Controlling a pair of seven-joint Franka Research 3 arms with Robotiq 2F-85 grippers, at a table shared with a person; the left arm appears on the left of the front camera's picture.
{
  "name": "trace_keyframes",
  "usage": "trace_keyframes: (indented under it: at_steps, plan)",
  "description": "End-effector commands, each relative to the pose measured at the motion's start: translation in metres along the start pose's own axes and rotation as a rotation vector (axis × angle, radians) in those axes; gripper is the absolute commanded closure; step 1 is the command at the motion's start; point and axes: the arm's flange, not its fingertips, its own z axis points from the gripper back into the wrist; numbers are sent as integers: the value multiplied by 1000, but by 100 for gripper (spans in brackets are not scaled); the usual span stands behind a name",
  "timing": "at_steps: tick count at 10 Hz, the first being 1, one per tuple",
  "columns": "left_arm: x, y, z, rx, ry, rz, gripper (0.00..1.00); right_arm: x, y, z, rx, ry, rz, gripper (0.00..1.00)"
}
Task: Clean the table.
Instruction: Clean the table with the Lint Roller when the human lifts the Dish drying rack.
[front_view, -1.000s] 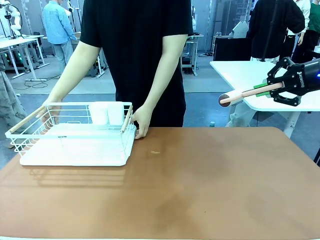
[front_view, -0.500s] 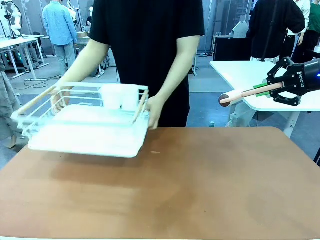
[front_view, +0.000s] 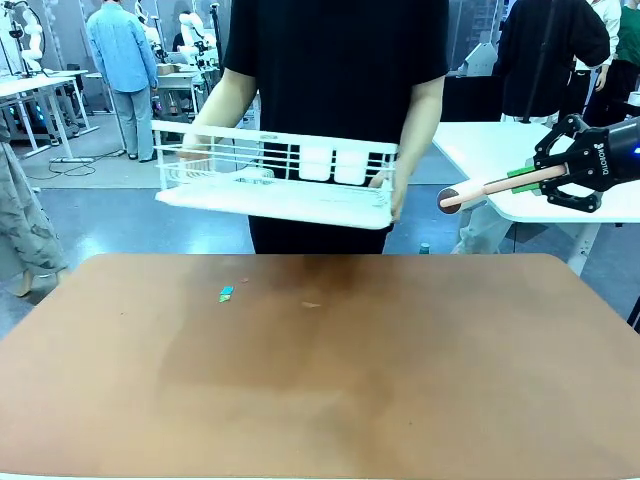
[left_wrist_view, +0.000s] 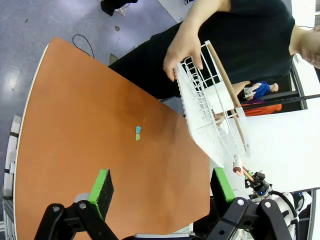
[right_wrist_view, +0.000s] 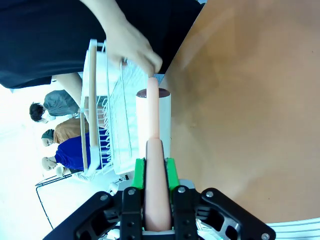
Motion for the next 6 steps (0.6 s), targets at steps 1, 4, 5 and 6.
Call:
trace_keyframes:
  at_steps: [1,4,5,6]
  plan:
    - [1,-1,2,-29,-11,1,0,0,0,0,0,0,1,99]
    - [1,-1,2,-29,-11,1,0,0,0,0,0,0,1,99]
    - [1,-1,2,-29,-11,1,0,0,0,0,0,0,1,99]
    - [1,-1,2,-29,-11,1,0,0,0,0,0,0,1,99]
